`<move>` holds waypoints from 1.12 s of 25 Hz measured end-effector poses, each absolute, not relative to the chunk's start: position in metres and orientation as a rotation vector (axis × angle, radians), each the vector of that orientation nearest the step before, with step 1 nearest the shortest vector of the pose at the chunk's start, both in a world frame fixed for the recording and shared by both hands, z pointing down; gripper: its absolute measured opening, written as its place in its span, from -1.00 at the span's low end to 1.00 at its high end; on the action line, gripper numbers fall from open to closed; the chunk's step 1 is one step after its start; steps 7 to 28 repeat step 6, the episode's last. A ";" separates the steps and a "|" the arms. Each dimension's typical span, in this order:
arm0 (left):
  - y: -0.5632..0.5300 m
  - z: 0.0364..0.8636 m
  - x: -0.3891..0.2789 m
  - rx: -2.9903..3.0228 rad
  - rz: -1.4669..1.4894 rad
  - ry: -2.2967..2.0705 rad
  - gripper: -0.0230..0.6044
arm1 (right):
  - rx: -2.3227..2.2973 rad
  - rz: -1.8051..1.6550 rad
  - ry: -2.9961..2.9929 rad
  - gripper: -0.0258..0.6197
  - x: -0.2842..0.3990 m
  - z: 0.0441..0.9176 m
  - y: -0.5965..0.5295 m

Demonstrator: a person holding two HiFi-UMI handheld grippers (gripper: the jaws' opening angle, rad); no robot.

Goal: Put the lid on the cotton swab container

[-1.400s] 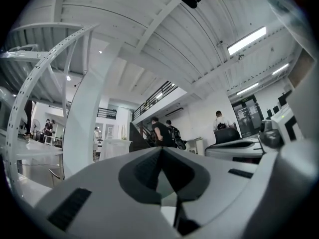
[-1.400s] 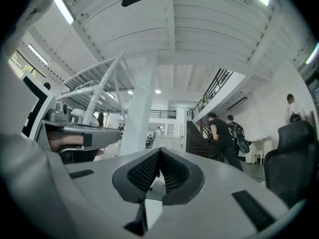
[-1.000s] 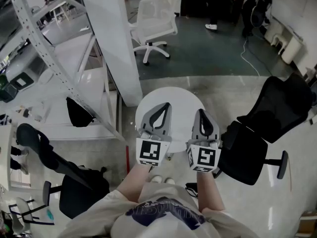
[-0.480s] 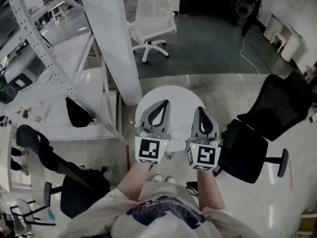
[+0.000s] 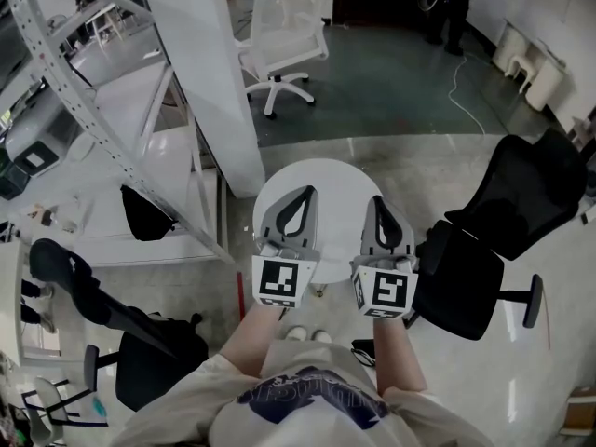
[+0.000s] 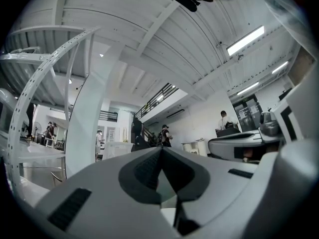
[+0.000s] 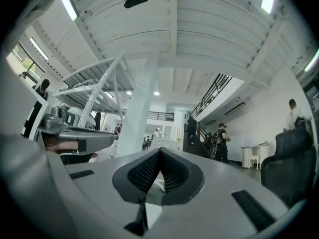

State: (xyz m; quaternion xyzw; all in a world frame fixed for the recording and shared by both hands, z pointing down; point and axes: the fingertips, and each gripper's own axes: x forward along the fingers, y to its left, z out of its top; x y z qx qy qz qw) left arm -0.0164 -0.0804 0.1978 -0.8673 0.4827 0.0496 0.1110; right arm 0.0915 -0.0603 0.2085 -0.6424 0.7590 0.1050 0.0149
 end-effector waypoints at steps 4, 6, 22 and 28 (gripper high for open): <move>-0.080 0.199 -0.018 -2.545 0.136 1.416 -0.94 | -1.999 0.332 2.367 -0.90 0.090 0.208 -0.060; -0.080 0.199 -0.019 -2.545 0.134 1.416 -0.94 | -1.999 0.338 2.370 -0.90 0.089 0.208 -0.060; -0.080 0.199 -0.019 -2.545 0.134 1.416 -0.94 | -1.999 0.338 2.370 -0.90 0.089 0.208 -0.060; -0.080 0.199 -0.019 -2.545 0.134 1.416 -0.94 | -1.999 0.338 2.370 -0.90 0.089 0.208 -0.060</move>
